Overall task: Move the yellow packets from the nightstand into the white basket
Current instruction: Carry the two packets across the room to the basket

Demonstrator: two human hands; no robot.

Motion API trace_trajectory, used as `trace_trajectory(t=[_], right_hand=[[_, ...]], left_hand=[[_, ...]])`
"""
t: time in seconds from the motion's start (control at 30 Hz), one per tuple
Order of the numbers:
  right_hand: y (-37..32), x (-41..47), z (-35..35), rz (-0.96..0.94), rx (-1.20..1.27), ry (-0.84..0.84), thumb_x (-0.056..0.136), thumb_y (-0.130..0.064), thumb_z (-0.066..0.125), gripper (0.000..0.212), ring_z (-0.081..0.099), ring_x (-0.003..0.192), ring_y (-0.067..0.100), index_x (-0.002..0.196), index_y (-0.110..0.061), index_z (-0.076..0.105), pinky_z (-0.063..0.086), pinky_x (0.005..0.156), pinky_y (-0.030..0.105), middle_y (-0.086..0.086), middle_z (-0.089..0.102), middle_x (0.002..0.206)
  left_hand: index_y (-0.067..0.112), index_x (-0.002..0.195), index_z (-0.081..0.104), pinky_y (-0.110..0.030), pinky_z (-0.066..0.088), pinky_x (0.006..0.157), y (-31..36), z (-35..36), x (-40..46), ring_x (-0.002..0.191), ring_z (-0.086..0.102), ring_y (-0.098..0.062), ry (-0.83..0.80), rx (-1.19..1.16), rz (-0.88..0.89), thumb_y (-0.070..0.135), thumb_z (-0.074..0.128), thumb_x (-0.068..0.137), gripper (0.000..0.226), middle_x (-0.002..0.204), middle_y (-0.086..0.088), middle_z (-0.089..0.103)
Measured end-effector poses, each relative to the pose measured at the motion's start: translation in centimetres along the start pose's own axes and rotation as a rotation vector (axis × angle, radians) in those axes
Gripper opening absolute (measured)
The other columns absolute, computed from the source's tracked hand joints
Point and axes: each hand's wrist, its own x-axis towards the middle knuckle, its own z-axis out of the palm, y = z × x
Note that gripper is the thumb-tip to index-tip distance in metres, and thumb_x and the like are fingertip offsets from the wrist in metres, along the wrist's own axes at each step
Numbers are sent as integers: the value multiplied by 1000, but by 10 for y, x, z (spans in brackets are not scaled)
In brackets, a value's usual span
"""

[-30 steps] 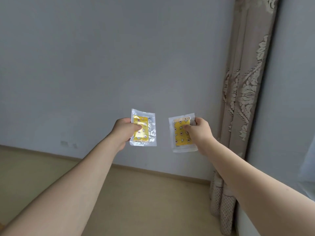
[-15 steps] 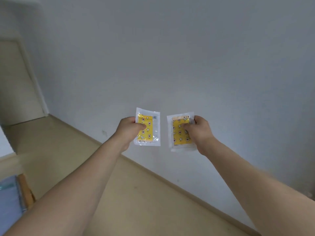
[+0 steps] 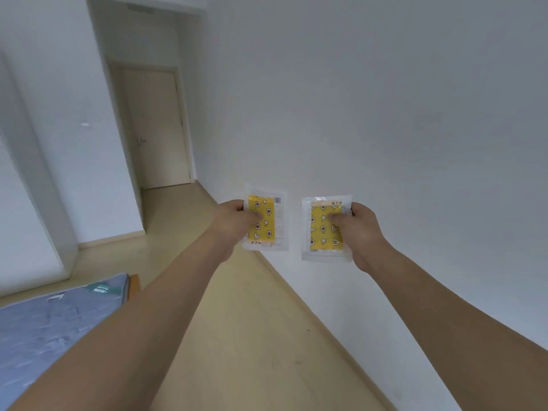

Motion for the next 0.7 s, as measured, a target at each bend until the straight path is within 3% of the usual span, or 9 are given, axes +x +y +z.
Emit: trace_trajectory(t=[0.2, 0.3, 0.4, 0.5, 0.7], right_hand=[[15, 137, 66, -31, 57, -166, 89, 0, 56, 19, 69, 82, 28, 106, -3, 64, 58, 80, 45, 17, 70, 107], [9, 209, 92, -23, 87, -229, 89, -1, 56, 19, 70, 92, 35, 107, -2, 63, 57, 83, 48, 18, 69, 108], [-1, 276, 123, -19, 129, -283, 89, -1, 57, 20, 69, 96, 37, 108, -2, 63, 56, 86, 52, 20, 69, 110], [-6, 331, 163, -23, 131, -340, 90, 0, 55, 22, 68, 82, 27, 110, -3, 63, 56, 80, 43, 16, 70, 109], [10, 427, 260, 0, 84, -463, 91, 1, 53, 22, 67, 81, 21, 109, -7, 64, 56, 74, 35, 11, 70, 106]], left_hand=[[11, 101, 71, -38, 57, 84, -4, -19, 114, 89, 72, -23, 178, 30, 12, 1, 63, 88, 18, 99, -5, 75], [15, 93, 70, -36, 57, 82, 14, -37, 172, 88, 72, -22, 283, 59, 21, 0, 63, 88, 17, 98, -5, 74], [12, 97, 68, -28, 56, 66, 26, -56, 226, 82, 71, -18, 350, 85, 41, -1, 62, 89, 17, 97, -4, 73], [15, 96, 68, -21, 53, 54, 26, -72, 275, 78, 71, -14, 407, 92, 41, -1, 63, 89, 18, 94, 0, 73], [13, 99, 70, -32, 57, 73, -10, -112, 378, 86, 73, -20, 482, 122, -18, 0, 64, 88, 18, 98, -2, 75]])
